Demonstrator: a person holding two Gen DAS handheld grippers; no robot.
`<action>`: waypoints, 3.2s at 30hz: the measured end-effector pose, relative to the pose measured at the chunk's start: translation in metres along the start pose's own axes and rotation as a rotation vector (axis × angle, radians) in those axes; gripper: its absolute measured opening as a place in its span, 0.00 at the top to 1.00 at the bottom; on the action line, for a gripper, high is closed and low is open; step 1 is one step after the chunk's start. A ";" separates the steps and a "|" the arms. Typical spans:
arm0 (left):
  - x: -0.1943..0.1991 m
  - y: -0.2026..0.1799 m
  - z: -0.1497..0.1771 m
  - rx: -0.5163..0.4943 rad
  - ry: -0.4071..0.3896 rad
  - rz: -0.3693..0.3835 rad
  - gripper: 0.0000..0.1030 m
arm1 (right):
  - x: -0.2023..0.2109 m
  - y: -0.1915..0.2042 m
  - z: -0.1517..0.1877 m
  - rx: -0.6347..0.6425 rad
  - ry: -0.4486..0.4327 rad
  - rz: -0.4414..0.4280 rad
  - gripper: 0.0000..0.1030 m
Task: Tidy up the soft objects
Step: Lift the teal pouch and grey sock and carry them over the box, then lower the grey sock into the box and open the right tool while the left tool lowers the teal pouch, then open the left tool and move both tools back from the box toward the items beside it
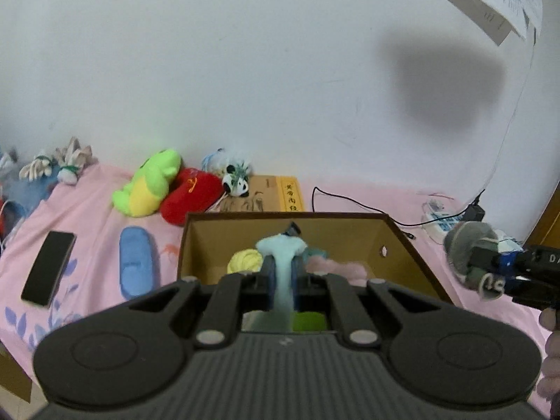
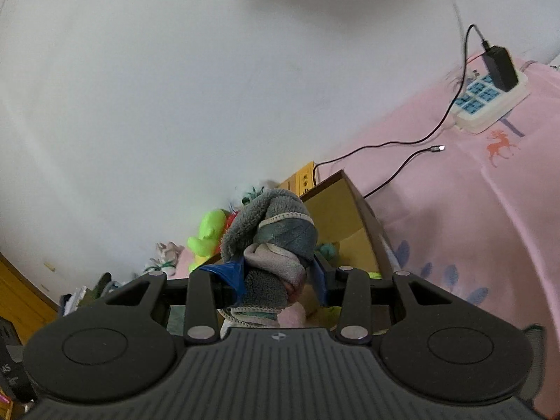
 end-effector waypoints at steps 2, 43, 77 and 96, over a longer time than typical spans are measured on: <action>-0.013 -0.001 -0.002 -0.018 0.008 -0.008 0.94 | -0.011 0.004 0.004 0.025 0.006 0.026 0.78; -0.033 0.022 0.016 0.075 0.114 -0.044 0.45 | -0.032 0.007 0.026 0.131 0.009 0.198 0.74; 0.022 -0.072 0.064 0.006 0.248 -0.184 0.41 | 0.059 -0.008 0.052 0.166 0.111 0.013 0.74; 0.037 -0.105 0.098 0.044 0.317 -0.200 0.41 | 0.101 -0.028 0.078 0.220 0.216 -0.072 0.74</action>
Point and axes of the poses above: each gripper's, at about its wrist camera, not at the fingertips, and x roughly against the way its jaws point, y to its left, z to its underside, the point moved 5 cm from there along -x, roughly the way its jaws point, and after that the axes turned 9 degrees about -x, right-handed, at the moved point
